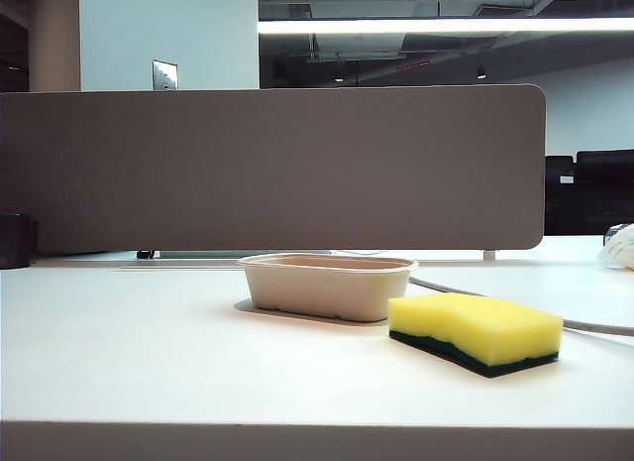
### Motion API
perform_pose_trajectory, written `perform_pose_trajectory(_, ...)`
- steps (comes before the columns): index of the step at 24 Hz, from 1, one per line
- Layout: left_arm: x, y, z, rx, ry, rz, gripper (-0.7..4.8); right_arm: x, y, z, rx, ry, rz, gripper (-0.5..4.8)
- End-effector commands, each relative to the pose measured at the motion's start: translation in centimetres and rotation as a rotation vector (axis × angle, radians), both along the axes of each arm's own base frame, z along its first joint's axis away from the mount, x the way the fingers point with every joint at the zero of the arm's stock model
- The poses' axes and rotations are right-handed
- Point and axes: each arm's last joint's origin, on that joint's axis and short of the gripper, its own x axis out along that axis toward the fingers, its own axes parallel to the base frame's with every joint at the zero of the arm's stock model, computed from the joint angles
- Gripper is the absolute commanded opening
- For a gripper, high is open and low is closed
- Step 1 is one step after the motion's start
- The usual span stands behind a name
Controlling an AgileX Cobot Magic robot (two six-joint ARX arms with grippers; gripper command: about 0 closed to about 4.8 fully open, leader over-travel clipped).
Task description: Take out the cleaning sponge from the paper lunch box and place it on the table.
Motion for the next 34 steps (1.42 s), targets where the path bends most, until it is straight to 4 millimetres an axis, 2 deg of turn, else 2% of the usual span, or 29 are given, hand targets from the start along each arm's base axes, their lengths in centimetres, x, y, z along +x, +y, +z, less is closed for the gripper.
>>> perform_pose_trajectory(1, 0.01, 0.00, 0.11, 0.001, -0.009, -0.003, -0.05, -0.02, 0.00, 0.23, -0.016, -0.014, 0.002, -0.08)
perform_pose_trajectory(10, 0.01, -0.01, 0.11, 0.001, -0.009, -0.003, -0.05, -0.02, 0.00, 0.23, -0.073, -0.013, 0.002, -0.08)
perform_pose_trajectory(34, 0.01, 0.00, 0.11, 0.001, -0.010, -0.003, -0.05, -0.02, 0.00, 0.28, -0.073, -0.017, 0.002, -0.08)
